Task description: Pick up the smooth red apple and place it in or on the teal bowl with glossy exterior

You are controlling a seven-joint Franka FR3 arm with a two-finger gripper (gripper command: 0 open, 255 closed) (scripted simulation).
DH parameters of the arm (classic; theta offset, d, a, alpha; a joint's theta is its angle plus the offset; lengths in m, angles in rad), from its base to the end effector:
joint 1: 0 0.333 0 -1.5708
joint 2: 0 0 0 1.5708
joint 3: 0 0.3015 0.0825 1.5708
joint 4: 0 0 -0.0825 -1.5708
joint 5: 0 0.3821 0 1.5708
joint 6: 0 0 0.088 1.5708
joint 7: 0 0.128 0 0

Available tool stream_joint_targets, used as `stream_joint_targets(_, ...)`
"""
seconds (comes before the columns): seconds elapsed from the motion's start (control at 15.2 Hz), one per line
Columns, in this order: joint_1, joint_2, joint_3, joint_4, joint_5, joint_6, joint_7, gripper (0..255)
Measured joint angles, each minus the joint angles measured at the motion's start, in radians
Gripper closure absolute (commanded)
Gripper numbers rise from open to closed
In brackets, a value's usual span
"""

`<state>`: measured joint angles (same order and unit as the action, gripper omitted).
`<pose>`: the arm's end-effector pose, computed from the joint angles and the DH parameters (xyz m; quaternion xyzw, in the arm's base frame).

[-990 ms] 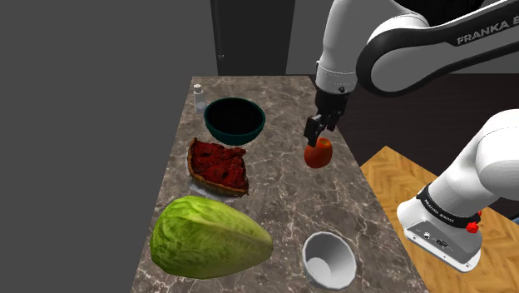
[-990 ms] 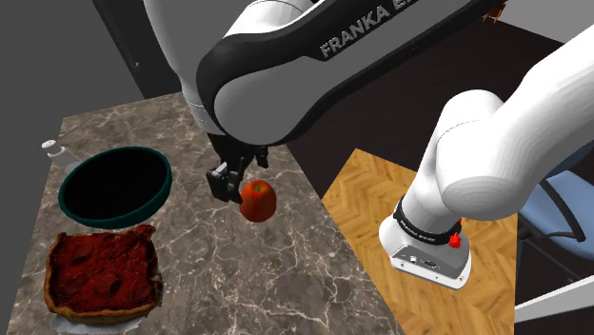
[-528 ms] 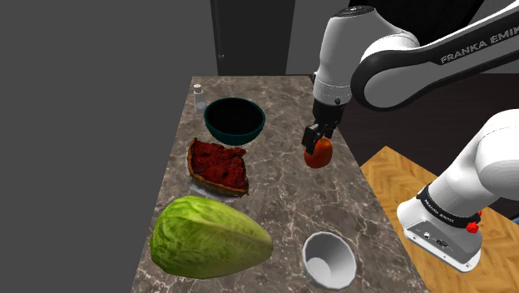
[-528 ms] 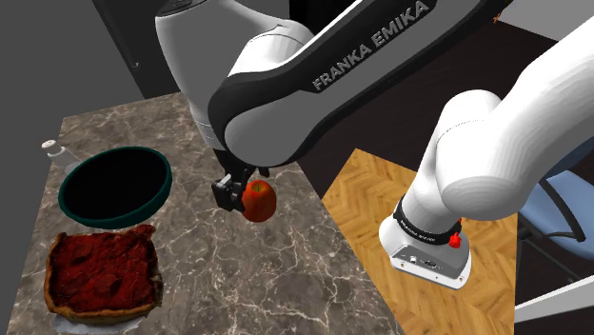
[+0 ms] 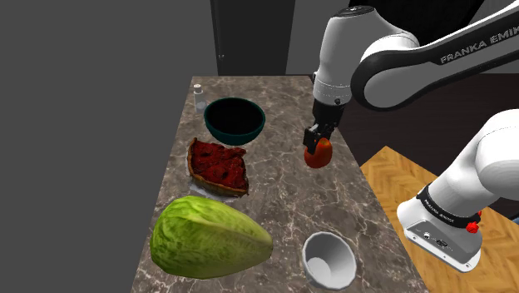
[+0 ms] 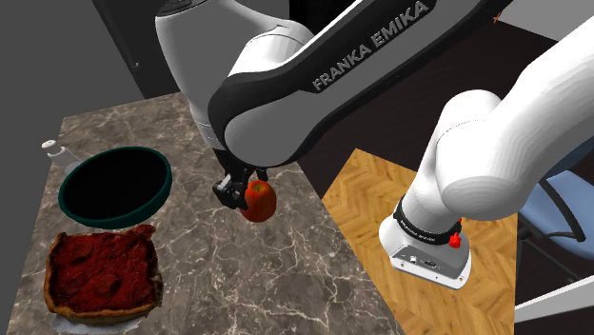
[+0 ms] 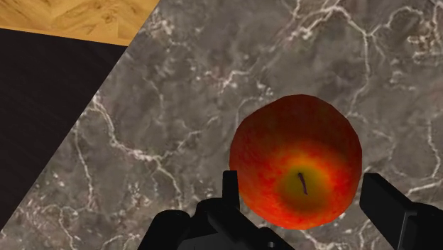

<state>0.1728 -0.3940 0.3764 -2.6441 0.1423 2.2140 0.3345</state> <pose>0.3376 0.2015 0.3257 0.9984 0.0476 -0.0185 0.0251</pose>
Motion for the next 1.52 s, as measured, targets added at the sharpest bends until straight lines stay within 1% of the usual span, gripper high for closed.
stream_joint_targets(0.53, 0.001, -0.004, -0.001, 0.002, 0.001, -0.006, 0.000, 255)
stream_joint_targets(1.52, 0.005, -0.107, -0.038, 0.126, -0.001, -0.232, -0.018, 255)
